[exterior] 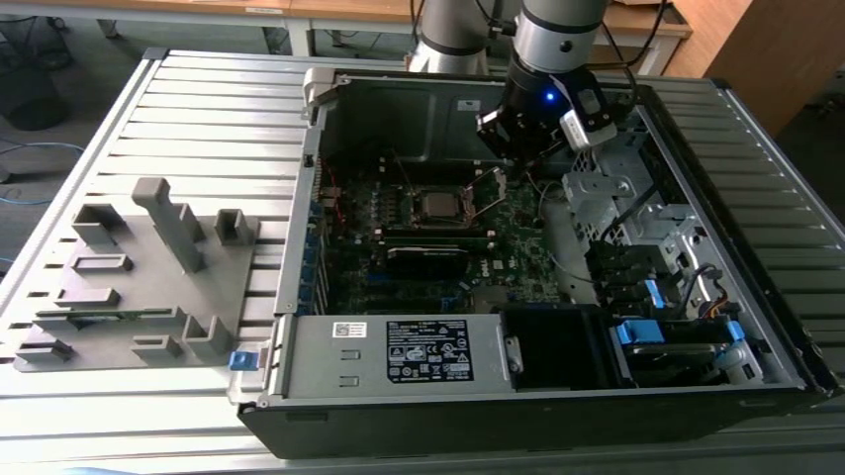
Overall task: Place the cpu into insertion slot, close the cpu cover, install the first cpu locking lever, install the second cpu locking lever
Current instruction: 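Close the cpu cover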
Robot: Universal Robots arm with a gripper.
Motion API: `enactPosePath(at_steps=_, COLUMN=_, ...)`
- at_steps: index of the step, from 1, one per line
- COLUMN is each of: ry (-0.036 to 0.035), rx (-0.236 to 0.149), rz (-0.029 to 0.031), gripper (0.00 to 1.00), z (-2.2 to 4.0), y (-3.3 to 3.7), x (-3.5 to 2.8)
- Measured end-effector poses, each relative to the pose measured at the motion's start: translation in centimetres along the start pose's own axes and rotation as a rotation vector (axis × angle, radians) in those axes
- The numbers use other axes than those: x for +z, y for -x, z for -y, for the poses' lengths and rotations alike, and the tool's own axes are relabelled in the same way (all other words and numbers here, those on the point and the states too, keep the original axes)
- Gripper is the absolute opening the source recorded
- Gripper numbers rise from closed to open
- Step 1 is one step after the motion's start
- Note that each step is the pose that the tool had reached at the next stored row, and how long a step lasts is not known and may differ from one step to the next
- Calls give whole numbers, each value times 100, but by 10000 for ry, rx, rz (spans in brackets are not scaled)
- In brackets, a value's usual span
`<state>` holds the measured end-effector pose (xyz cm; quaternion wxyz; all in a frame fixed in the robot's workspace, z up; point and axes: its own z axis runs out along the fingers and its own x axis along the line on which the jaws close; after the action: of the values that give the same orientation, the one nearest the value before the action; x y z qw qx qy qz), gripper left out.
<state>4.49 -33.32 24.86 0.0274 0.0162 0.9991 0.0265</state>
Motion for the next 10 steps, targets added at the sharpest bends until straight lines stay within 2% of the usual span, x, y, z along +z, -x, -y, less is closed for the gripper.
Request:
enactPosePath(at_steps=3, ry=-1, rx=1, rz=-8, gripper=11, z=0, y=0, x=1)
enactPosePath(at_steps=5, ry=-4, rx=4, rz=-62, gripper=11, z=0, y=0, x=2)
enactPosePath(at_steps=10, ry=-7, rx=5, rz=-94, gripper=11, z=0, y=0, x=2)
